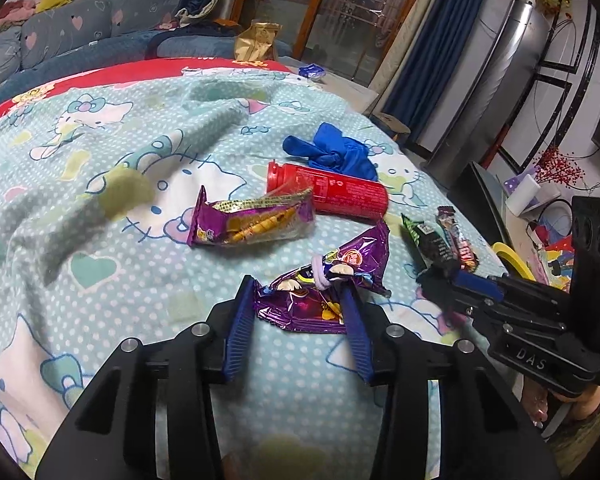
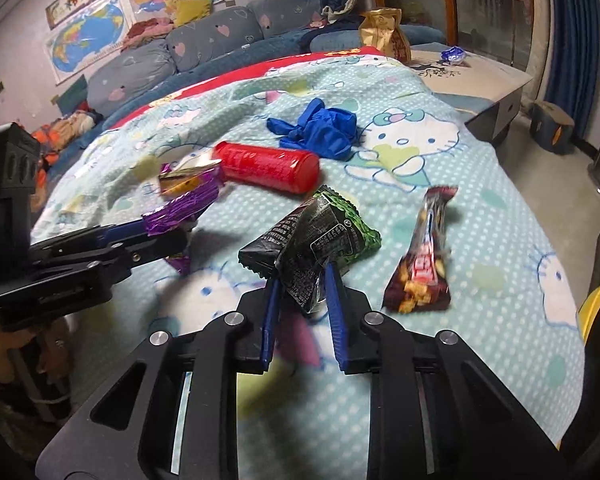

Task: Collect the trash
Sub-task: 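Carry the purple wrapper and black-green bag with both tools over the yellow bin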

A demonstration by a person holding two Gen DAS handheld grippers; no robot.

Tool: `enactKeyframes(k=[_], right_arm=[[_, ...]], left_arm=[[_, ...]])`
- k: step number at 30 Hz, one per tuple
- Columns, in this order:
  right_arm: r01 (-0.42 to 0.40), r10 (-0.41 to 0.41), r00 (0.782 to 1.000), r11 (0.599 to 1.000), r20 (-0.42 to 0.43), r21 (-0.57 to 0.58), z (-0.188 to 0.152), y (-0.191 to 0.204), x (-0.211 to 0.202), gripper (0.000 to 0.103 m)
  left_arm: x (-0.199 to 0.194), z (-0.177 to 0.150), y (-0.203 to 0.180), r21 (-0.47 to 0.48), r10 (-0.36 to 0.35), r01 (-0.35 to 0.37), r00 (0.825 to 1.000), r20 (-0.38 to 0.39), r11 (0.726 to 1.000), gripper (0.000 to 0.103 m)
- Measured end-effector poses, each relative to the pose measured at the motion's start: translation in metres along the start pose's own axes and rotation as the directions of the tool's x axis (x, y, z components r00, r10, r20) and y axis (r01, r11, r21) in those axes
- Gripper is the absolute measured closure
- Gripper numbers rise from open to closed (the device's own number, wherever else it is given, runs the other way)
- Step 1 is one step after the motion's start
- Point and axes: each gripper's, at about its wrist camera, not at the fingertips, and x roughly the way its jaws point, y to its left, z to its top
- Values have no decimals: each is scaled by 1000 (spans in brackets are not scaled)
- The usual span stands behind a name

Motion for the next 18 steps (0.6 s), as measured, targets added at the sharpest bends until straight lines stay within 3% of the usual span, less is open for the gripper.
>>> enactKeyframes(k=[18], right_arm=[[-39, 38, 997, 999, 68, 1, -17, 1, -63, 88]], left_arm=[[-29, -9, -20, 29, -29, 28, 999, 45, 999, 63]])
